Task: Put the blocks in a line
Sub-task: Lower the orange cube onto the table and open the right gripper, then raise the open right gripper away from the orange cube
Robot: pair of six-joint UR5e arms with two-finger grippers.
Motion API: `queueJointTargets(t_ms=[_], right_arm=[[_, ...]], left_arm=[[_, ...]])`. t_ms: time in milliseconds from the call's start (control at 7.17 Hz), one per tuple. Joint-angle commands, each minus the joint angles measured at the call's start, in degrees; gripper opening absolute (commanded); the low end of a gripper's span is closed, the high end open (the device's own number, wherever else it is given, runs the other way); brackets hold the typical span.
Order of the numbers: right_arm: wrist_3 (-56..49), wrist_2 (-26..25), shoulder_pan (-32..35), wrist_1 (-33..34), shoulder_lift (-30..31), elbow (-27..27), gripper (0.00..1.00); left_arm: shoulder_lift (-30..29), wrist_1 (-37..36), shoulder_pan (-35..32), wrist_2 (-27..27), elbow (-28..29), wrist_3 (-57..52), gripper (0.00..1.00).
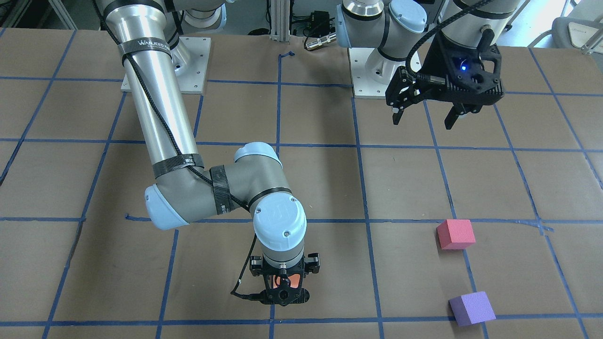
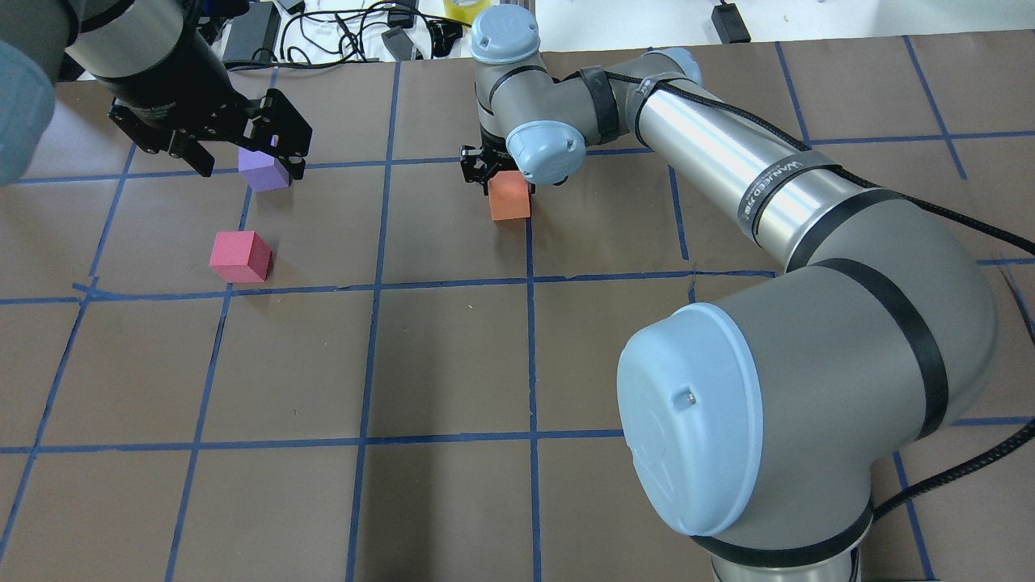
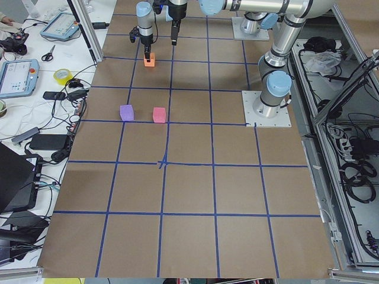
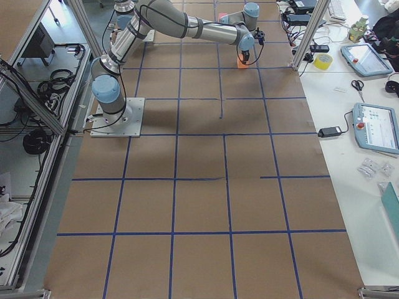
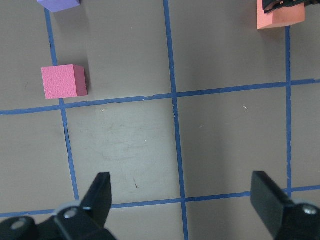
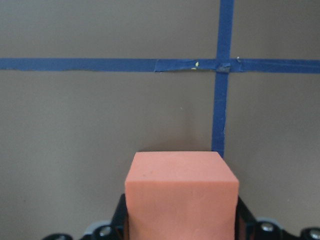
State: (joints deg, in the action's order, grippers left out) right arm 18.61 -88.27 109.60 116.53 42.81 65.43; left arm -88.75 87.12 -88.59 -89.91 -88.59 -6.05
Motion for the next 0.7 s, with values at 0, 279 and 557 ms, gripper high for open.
queueJointTargets(t_ms=[0,279,557], right_arm=[[0.2,0.12,-0.08,-0.07,0.17,0.05,1.0],[0.28,-0.23,-2.18,-2.69,5.14,0.22,1.0],[-2.86,-0.06,-6.23,-10.94,12.26,0.75,1.0]], left_arm=[[0.07,-0.02,0.0,0.0,0.0,0.07,1.0],[-0.02,0.07,0.0,0.26,0.0,0.07,1.0],[-0.98,0.07,0.0,0.0,1.39,0.07,1.0]])
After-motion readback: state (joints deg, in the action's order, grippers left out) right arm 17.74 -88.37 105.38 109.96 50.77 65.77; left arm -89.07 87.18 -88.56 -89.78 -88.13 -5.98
